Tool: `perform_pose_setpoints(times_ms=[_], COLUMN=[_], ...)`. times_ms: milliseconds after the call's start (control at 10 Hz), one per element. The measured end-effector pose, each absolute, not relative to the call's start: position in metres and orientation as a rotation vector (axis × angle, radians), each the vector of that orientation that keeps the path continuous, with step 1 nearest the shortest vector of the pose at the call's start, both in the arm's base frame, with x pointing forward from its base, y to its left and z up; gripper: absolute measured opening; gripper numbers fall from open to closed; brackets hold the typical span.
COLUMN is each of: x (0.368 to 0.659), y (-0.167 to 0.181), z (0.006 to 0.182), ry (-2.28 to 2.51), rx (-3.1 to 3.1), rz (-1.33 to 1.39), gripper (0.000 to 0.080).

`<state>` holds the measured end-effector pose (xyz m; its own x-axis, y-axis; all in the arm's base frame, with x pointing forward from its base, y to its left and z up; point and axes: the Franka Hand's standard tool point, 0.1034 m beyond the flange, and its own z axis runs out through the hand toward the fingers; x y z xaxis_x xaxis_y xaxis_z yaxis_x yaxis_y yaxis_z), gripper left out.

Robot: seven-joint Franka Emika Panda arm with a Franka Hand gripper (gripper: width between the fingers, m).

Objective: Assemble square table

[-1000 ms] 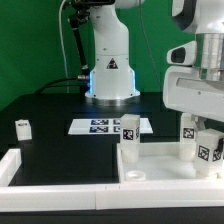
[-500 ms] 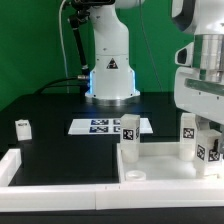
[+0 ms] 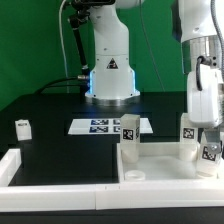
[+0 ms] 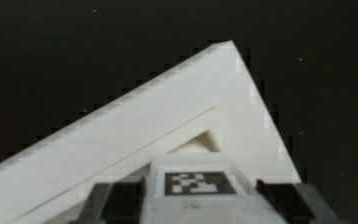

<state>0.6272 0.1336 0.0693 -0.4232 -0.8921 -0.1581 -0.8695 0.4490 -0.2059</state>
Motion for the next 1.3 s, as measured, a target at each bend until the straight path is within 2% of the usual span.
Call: perform_pose_setpoints(times_ms=[100,200,300,400,500,900,1100,1200,1300], x=[0.627,0.627,0.628,0.63,0.631,0.631,0.637,0.636,0.636], y=[0.134,0.134,0.134,0.131,0.127,0.122,0.122,0.122,0.122], z=[0.069,0.068,0.069,0.071,0.07,0.068,0.073,0.071,0.07], ry=[2.444,2.401,2.25,2.034,1.836,1.545,1.231,1.263,1.292], rx=[-1.552,-1.624,-1.837,-2.078,-2.266,-2.501,-2.715,-2.697,-2.683], rz=[-0.139,-0.15,-0.186,-0.235,-0.261,-0.335,-0.339,-0.346,-0.341], gripper=[0.0324,0.0503,0.0503,0.0618,0.064,0.0649,0.0649,0.0595,0.0595])
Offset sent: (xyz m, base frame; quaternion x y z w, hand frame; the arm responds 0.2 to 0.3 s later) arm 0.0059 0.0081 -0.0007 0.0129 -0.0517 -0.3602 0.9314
